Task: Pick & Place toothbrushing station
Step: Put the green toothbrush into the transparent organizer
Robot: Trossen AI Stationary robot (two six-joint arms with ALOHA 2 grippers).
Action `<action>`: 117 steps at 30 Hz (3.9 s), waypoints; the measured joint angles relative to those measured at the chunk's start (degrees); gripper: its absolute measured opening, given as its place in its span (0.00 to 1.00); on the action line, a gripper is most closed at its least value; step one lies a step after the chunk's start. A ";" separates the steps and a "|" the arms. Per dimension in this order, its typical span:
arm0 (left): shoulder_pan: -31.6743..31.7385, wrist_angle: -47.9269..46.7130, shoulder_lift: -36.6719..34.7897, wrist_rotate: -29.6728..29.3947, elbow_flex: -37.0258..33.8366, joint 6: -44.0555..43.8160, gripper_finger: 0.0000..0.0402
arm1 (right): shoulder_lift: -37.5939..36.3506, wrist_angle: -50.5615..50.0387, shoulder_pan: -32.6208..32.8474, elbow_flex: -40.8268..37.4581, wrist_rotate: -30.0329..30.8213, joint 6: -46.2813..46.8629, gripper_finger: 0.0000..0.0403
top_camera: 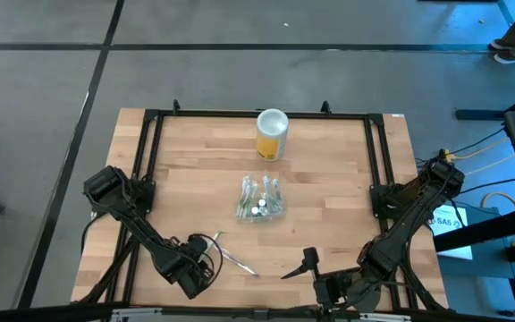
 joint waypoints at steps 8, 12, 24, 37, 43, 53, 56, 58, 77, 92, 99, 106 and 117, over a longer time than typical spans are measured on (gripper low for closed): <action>0.71 -0.32 1.51 3.12 0.03 3.50 0.48 | 0.00 0.00 0.01 0.00 0.00 0.00 0.88; 0.65 -0.09 1.49 3.46 -0.02 5.75 0.37 | 0.00 0.00 0.01 0.00 0.00 0.02 0.89; 0.47 0.15 1.05 4.30 -0.22 9.50 0.03 | 0.00 0.00 0.01 -0.02 -1.63 0.26 0.92; -0.39 -4.14 -6.95 0.73 -0.50 7.73 0.01 | 0.00 -0.02 -0.14 -0.02 -2.83 -1.16 0.88; -0.51 -8.02 -11.09 -2.76 5.40 10.68 0.01 | 0.00 -0.02 -0.74 -0.02 -2.82 -1.90 0.85; -0.94 -7.27 -19.22 -19.43 20.72 24.23 0.01 | 0.00 4.02 -2.90 -0.02 0.18 -26.38 0.82; 0.14 -4.63 -21.05 -20.28 21.27 26.61 0.01 | 0.00 7.61 -2.81 0.51 6.26 -41.19 0.80; 1.28 -2.88 -21.85 -19.62 21.27 27.78 0.01 | 0.00 8.30 -2.79 1.66 10.50 -47.71 0.79; 19.05 3.62 -21.69 2.48 21.36 35.98 0.01 | 2.10 7.55 -7.30 2.86 28.14 -72.17 0.72; 22.72 5.32 -20.54 5.39 21.37 35.58 0.01 | 6.29 7.53 -11.52 2.84 30.67 -84.45 0.65; 23.45 7.41 -18.41 8.32 21.36 36.53 0.02 | 6.23 7.20 -12.76 4.15 30.18 -85.27 0.60; 24.03 7.93 -17.50 9.53 21.36 37.73 0.02 | 6.25 3.99 -12.93 4.24 26.44 -86.77 0.55; 24.54 8.44 -17.50 9.85 21.36 38.20 0.02 | 6.25 2.54 -13.93 4.26 25.40 -88.28 0.44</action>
